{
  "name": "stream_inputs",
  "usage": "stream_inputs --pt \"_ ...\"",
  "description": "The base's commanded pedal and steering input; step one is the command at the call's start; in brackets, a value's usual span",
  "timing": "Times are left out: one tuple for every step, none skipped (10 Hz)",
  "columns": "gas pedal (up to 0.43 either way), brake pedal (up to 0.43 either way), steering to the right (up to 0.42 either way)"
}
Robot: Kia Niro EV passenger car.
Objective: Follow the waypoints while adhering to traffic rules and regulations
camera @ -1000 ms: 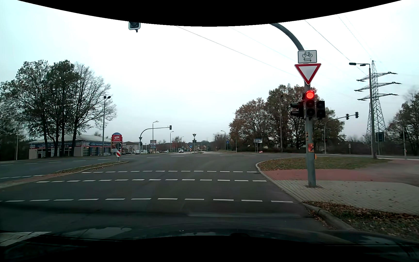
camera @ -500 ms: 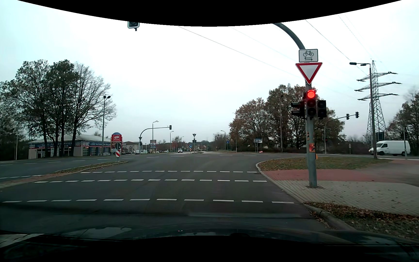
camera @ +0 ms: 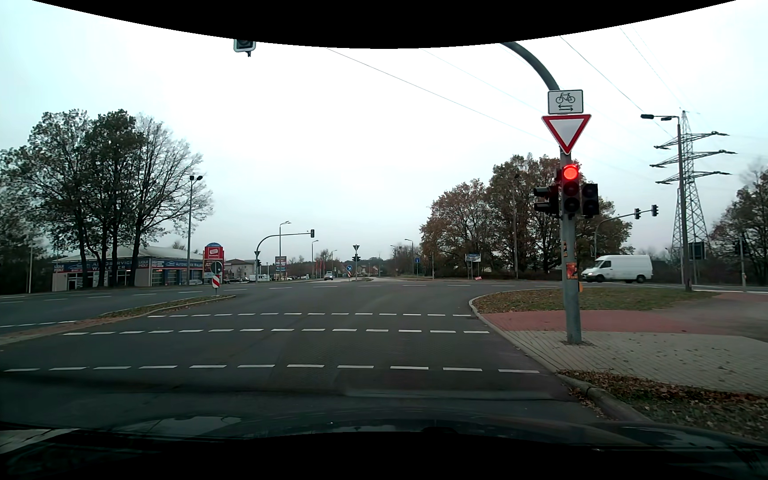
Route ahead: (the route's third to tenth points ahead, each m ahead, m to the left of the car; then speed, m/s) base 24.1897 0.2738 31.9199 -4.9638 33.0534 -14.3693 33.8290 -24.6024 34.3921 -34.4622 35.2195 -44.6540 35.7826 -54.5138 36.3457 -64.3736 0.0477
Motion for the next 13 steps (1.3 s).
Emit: stream_inputs --pt "0.0 0.323 0.004" --pt "0.0 0.384 0.004" --pt "0.0 0.433 0.004" --pt "0.0 0.457 0.004" --pt "0.0 0.47 0.004" --pt "0.0 0.482 0.004" --pt "0.0 0.482 0.004" --pt "0.0 0.482 0.004" --pt "0.0 0.47 0.004" --pt "0.0 0.415 0.004" --pt "0.0 0.384 0.004" --pt "0.0 0.372 0.004" --pt "0.0 0.372 0.004"
